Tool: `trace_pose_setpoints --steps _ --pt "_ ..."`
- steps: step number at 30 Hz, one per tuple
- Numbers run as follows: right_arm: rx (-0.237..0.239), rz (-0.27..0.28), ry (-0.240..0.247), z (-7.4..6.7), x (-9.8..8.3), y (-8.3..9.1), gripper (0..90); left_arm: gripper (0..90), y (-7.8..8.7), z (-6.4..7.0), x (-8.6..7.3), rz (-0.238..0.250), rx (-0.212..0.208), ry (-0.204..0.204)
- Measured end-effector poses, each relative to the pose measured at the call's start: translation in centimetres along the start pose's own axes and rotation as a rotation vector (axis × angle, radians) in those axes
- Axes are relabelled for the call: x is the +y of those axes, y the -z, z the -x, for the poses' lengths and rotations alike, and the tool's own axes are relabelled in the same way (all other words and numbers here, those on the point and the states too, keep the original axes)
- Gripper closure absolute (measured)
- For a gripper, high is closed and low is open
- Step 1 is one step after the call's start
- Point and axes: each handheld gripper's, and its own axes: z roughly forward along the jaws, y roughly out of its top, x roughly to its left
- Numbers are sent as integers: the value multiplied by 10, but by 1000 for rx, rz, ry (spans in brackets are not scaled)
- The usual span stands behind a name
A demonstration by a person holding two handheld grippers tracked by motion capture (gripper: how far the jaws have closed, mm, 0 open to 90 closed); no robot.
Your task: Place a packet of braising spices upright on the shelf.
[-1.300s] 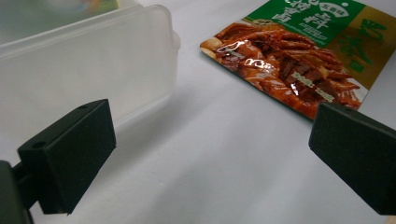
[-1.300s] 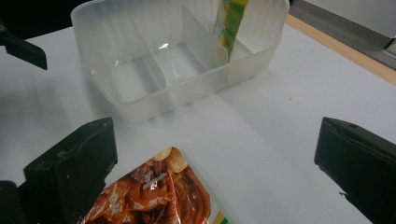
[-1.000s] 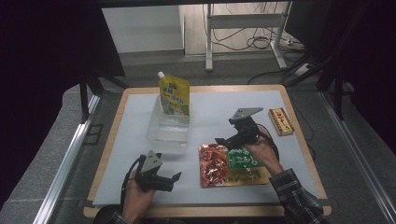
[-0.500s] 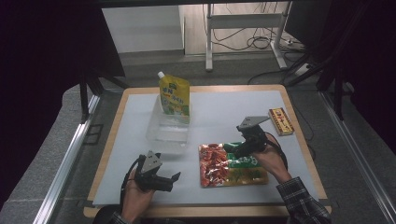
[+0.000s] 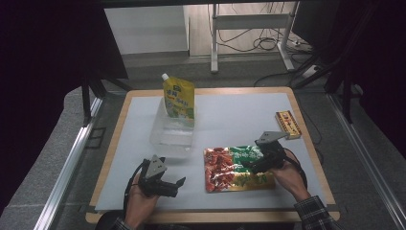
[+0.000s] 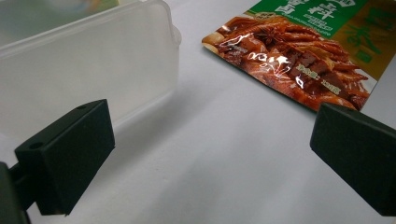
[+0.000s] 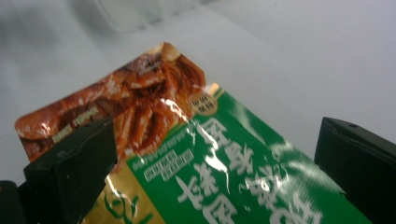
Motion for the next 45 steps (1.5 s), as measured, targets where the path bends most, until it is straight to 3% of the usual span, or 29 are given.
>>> trace_pose_setpoints --steps 10,20,32,37,40,45 --pt "-29 -26 -85 10 -29 14 0 0 -2 2 0 -9 -6 -17" --pt "-30 -82 -153 20 -49 15 0 0 -3 4 0 -16 -8 -29" --pt "10 -114 -189 22 -56 5 0 0 -4 5 0 -25 -11 -41" --pt "16 -109 -192 22 -56 4 0 0 -5 6 0 -28 -13 -43" --pt "51 -92 -219 22 -56 5 0 0 -5 6 0 -32 -14 -49" --pt "71 -91 -218 20 -55 4 0 0 -5 6 0 -33 -13 -51"
